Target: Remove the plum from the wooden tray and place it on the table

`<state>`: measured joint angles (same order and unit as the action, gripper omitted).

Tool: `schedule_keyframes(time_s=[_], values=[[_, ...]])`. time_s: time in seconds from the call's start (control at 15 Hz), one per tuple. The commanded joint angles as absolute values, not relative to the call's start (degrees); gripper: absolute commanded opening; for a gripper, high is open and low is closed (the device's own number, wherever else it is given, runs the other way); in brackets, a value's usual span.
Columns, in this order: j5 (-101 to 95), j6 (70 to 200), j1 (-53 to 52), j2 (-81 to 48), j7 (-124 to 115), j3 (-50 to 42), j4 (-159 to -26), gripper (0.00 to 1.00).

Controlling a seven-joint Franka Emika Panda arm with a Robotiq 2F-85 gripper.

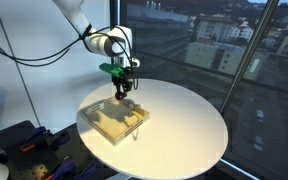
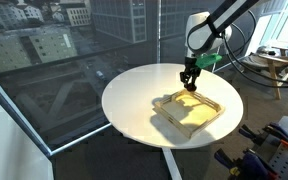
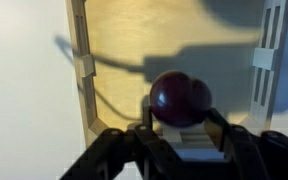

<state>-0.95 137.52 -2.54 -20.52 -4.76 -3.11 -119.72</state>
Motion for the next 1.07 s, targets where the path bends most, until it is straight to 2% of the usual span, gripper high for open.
schedule_keyframes(time_s=[0.0,1.0], values=[[-1.5,135.0,-1.3,-18.7,-3.9,-2.8,-119.4,0.31],[-1.6,134.7,2.9,-21.4,-4.7,-5.6,-116.5,0.31]])
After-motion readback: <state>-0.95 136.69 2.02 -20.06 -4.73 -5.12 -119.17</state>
